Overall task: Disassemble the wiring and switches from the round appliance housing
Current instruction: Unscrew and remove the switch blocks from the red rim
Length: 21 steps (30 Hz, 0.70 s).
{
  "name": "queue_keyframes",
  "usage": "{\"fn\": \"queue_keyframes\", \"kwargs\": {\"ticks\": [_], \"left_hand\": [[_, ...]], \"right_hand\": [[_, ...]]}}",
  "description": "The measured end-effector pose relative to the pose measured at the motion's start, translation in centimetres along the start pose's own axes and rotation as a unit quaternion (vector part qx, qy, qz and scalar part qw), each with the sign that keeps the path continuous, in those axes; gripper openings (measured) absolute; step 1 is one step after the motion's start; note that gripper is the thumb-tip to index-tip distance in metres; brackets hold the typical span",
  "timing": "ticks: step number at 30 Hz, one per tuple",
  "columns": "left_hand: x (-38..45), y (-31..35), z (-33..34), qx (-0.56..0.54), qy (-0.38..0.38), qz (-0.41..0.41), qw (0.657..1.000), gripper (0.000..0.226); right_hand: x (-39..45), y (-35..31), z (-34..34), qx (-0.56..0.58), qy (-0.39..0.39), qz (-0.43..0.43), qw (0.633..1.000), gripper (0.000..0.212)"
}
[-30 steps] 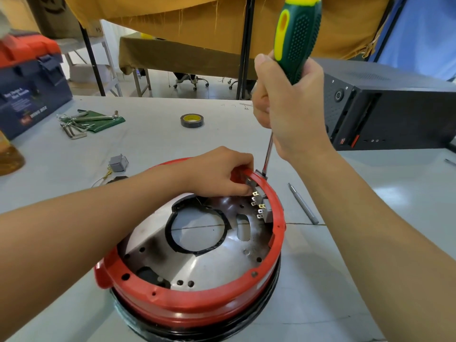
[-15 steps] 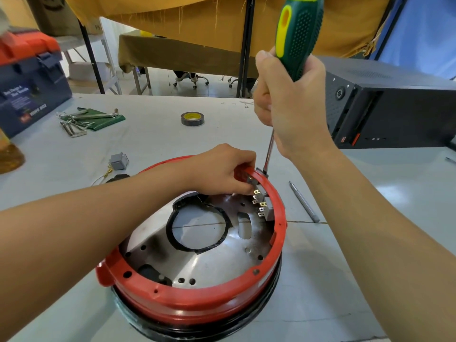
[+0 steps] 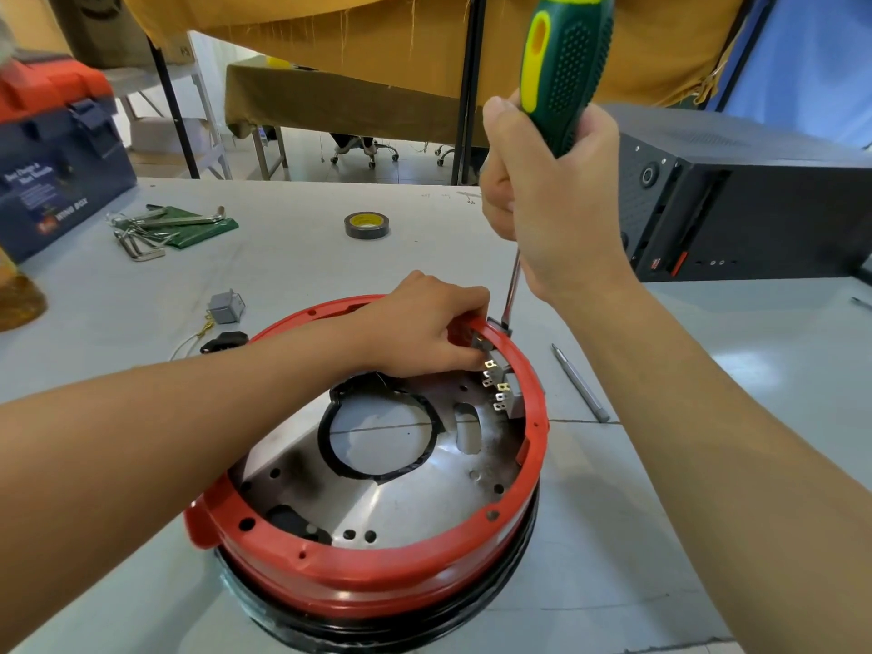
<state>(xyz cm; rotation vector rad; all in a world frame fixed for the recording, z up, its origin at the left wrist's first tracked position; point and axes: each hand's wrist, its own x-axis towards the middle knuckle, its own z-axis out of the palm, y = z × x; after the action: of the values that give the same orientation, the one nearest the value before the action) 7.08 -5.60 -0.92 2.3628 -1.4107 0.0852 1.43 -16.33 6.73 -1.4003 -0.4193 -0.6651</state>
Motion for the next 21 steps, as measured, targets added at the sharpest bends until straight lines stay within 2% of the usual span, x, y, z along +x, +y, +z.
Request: {"fn": "queue_keyframes", "kwargs": {"ticks": [3, 6, 13, 18, 21], "left_hand": [[0.0, 0.3, 0.6, 0.039, 0.036, 0.001, 0.999, 0.021], [0.2, -0.1, 0.3, 0.008, 0.006, -0.005, 1.0, 0.016], [0.1, -0.2, -0.6, -0.061, -0.029, -0.025, 0.997, 0.005], [0.7, -0.6, -2.3, -0.138, -0.088, -0.088, 0.983, 0.021], [1.5, -0.1, -2.7, -0.158, -0.065, -0.113, 0.979, 0.017]], "right_hand": [[-0.3, 0.5, -0.1, -0.012, -0.002, 0.004, 1.0, 0.032], [-1.1, 1.5, -0.6, -0.037, 0.007, 0.021, 0.999, 0.032], [-0.4, 1.5, -2.8, -0.006, 0.064, 0.028, 0.998, 0.027], [-0.7, 1.1, -3.9, -0.031, 0.076, 0.019, 0.996, 0.028], [-1.1, 0.7, -4.9, -0.028, 0.1, 0.021, 0.994, 0.027]]}}
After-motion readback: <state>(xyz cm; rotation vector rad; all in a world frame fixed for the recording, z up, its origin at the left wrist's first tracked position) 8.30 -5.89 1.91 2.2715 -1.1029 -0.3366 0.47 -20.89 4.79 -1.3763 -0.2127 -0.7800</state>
